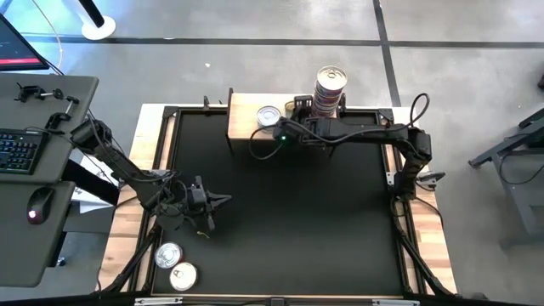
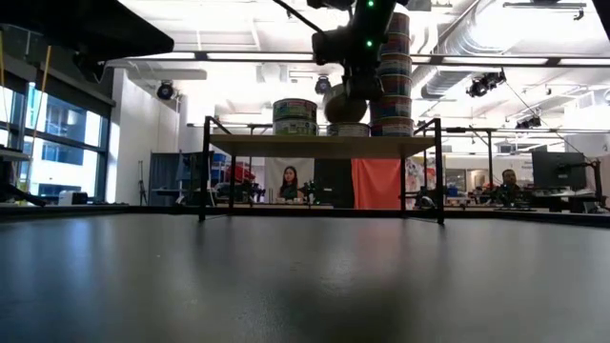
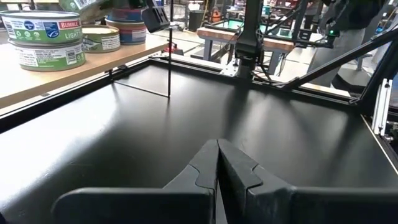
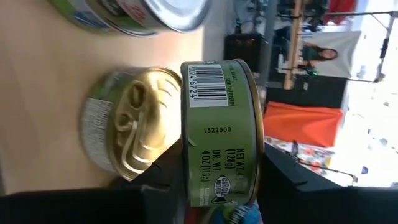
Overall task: Stack canned seafood by type on shelf
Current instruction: Stack the green tuna can on top of the green tuna can, then stack the blue tuna can on top of the blue tuna can
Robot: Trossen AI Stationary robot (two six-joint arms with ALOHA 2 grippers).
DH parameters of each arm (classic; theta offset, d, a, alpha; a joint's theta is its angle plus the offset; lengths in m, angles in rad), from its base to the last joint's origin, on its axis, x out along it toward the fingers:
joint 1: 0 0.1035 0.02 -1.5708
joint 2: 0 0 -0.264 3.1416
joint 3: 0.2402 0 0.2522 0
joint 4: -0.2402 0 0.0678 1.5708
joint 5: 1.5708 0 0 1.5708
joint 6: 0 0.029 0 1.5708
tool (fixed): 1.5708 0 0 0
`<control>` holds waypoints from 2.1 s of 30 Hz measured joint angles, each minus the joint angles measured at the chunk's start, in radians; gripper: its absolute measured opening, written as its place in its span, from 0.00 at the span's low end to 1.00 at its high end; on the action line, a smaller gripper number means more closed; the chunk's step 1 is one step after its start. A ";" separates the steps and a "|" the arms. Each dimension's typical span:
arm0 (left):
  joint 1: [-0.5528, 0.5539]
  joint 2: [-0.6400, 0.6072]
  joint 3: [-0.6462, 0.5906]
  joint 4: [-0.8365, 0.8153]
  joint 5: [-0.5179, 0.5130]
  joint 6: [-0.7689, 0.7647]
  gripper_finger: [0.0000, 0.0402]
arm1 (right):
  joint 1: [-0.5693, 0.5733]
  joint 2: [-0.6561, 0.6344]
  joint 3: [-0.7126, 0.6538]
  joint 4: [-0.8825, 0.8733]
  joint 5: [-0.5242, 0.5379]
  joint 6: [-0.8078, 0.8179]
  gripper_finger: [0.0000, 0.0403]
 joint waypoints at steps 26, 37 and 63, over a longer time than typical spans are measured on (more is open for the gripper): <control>0.000 0.000 0.000 -0.046 -0.001 -0.057 0.00 | -0.011 -0.001 0.000 -0.013 -0.096 0.108 0.56; 0.000 0.000 0.000 -0.093 0.000 -0.086 0.00 | 0.003 -0.002 0.023 -0.111 -0.141 0.212 0.56; -0.035 0.067 0.302 -0.535 0.555 0.127 0.00 | 0.148 -0.017 0.303 -0.457 -0.514 0.688 0.44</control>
